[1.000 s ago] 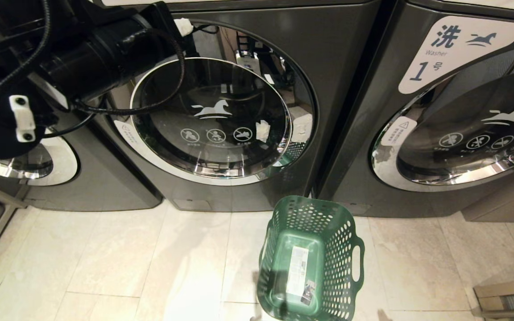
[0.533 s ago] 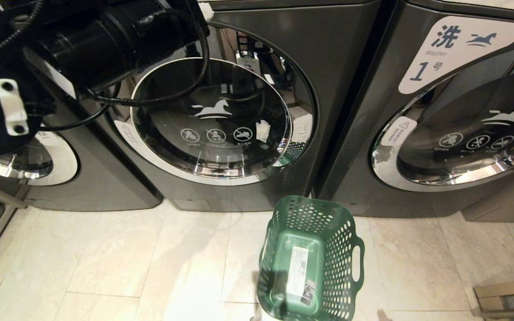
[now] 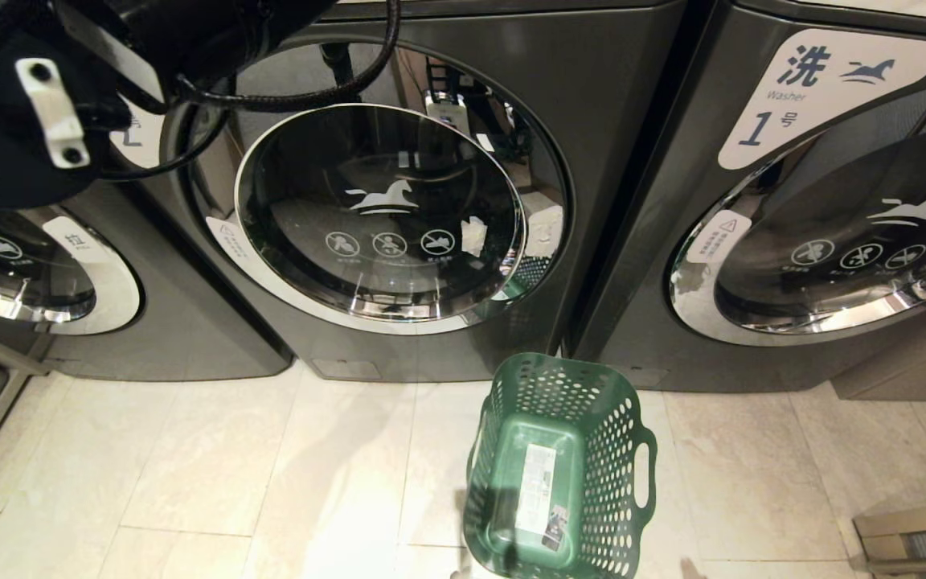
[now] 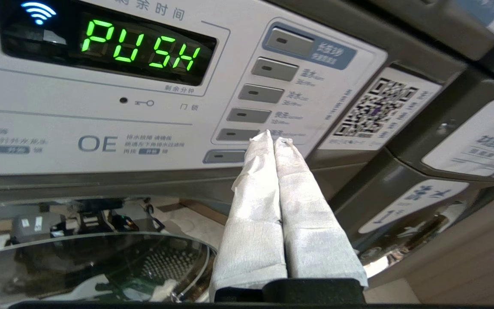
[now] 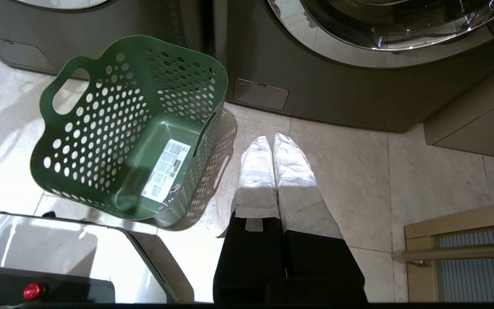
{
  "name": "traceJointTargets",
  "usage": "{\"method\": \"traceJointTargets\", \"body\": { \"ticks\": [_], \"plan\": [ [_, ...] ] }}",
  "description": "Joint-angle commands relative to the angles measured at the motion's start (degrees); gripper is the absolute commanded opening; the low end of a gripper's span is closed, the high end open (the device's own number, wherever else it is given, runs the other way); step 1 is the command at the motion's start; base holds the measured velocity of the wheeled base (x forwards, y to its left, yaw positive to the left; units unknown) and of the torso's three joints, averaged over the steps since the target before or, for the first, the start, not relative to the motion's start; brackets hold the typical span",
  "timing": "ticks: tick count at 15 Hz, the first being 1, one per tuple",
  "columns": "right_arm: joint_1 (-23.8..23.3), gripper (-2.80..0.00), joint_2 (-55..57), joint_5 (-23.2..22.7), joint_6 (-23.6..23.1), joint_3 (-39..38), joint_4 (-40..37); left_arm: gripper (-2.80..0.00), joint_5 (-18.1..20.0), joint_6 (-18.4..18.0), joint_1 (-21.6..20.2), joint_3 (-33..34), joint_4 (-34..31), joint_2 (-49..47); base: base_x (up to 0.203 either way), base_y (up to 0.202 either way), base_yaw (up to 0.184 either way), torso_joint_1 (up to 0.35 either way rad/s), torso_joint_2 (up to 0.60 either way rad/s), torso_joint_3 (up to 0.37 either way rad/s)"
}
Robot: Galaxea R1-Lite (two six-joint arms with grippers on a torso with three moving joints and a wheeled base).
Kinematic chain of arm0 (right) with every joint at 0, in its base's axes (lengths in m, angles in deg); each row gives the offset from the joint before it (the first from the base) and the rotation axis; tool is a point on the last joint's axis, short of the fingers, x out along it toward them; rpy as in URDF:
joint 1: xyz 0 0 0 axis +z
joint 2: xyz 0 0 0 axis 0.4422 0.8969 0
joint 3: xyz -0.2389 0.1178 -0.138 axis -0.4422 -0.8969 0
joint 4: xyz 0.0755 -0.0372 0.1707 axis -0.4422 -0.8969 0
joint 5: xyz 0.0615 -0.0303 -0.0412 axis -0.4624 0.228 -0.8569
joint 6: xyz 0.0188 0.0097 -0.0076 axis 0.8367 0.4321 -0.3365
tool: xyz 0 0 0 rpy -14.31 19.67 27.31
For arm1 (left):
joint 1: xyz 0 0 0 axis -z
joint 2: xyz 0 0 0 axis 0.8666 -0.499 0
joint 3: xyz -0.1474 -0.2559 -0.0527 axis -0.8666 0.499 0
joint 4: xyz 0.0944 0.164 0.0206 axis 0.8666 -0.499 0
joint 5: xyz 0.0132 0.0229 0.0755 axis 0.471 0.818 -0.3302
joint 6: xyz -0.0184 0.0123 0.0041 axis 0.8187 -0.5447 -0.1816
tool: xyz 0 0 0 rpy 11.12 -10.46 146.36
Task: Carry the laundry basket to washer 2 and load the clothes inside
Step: Press the washing machine switch
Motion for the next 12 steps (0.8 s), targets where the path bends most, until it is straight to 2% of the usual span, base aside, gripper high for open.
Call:
{"method": "traceJointTargets", "body": {
  "ticks": [1,8,12],
  "plan": [
    [0.0,-2.80,0.1,0.0,0.0,0.0,0.0,-2.80,-0.1,-0.9,0.0,-2.5,0.2,-3.3,0.000,0.000,0.000,0.000,0.00,0.000],
    [0.0,-2.80,0.0,0.0,0.0,0.0,0.1,-2.80,-1.9,-3.4,0.8,-4.5,0.7,-5.3,0.000,0.000,0.000,0.000,0.00,0.000],
    [0.0,-2.80,0.1,0.1,0.1,0.0,0.1,-2.80,-6.0,-4.9,0.8,-10.2,0.8,-9.1,0.000,0.000,0.000,0.000,0.00,0.000]
  ]
}}
